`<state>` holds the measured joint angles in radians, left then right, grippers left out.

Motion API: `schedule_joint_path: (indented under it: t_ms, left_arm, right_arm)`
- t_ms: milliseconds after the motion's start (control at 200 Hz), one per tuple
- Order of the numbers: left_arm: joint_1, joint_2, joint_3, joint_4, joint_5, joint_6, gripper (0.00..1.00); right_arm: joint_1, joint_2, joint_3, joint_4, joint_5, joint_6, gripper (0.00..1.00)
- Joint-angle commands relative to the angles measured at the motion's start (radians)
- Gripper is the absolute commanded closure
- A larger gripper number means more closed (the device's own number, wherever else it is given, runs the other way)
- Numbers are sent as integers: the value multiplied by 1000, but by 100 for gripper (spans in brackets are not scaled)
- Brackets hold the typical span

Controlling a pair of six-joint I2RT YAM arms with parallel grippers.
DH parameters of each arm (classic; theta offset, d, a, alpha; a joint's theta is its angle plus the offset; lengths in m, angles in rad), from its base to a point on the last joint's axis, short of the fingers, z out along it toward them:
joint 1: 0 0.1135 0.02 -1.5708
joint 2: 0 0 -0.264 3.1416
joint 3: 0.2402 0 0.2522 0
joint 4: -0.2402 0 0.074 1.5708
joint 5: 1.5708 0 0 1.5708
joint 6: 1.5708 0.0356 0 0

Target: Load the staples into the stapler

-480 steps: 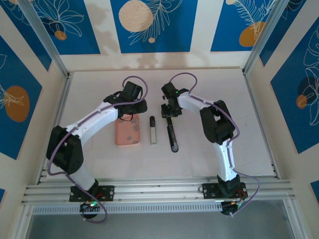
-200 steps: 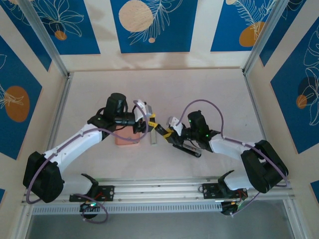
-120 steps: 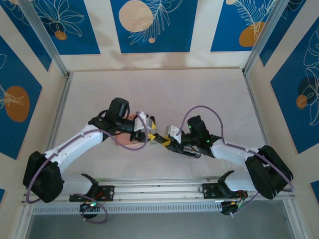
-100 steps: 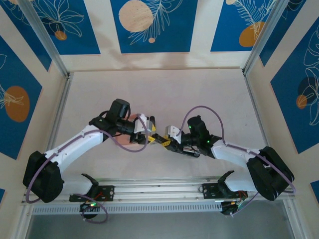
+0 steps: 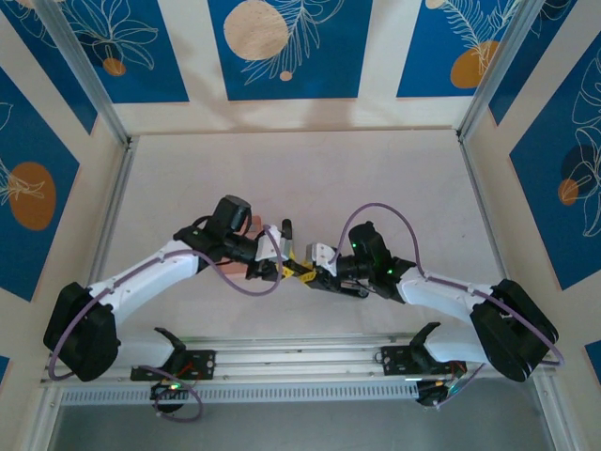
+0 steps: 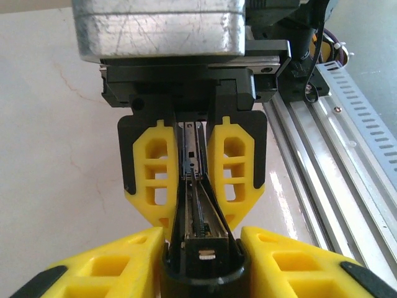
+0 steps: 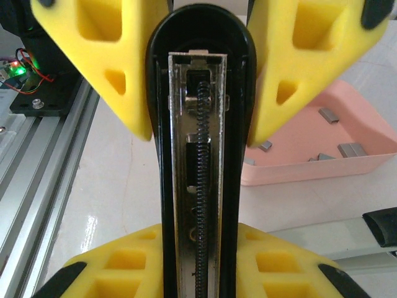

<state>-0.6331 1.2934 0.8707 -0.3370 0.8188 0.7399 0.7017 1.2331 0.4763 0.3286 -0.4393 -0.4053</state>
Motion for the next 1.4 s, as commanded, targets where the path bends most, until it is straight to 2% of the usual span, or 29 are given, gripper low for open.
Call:
schedule_joint_path:
  t_ms: [0, 125, 245, 450, 600, 700, 955, 1060, 1280, 1396]
  left_arm:
    - [-13, -10, -22, -6, 16, 9, 66]
    - [-17, -24, -31, -17, 17, 3, 77]
    - [-20, -50, -39, -23, 5, -12, 82]
    - [-21, -126, -37, -93, -56, -11, 83]
    - [-22, -185, -23, -169, -114, 5, 84]
    - [-21, -215, -13, -229, -148, 24, 83]
    - [-22, -247, 20, -358, -236, 67, 83]
    - [-22, -244, 34, -378, -269, 73, 83]
    - [-22, -225, 61, -415, -316, 90, 83]
    - [-22, -224, 68, -421, -315, 96, 83]
  right_arm:
    - [18, -30, 10, 61, -4, 19, 84]
    - [30, -33, 10, 73, 8, 32, 84]
    - [40, -37, 10, 75, 19, 44, 82]
    - [33, -64, 33, 2, 70, 244, 53]
    - [29, -114, 75, -162, 64, 380, 49]
    - [21, -137, 109, -294, 102, 506, 46]
    - [-75, -110, 208, -651, 178, 853, 47]
    - [-113, -83, 234, -752, 134, 899, 48]
    - [-162, -41, 207, -815, 21, 980, 51]
    - [-167, -6, 189, -815, 1, 1010, 53]
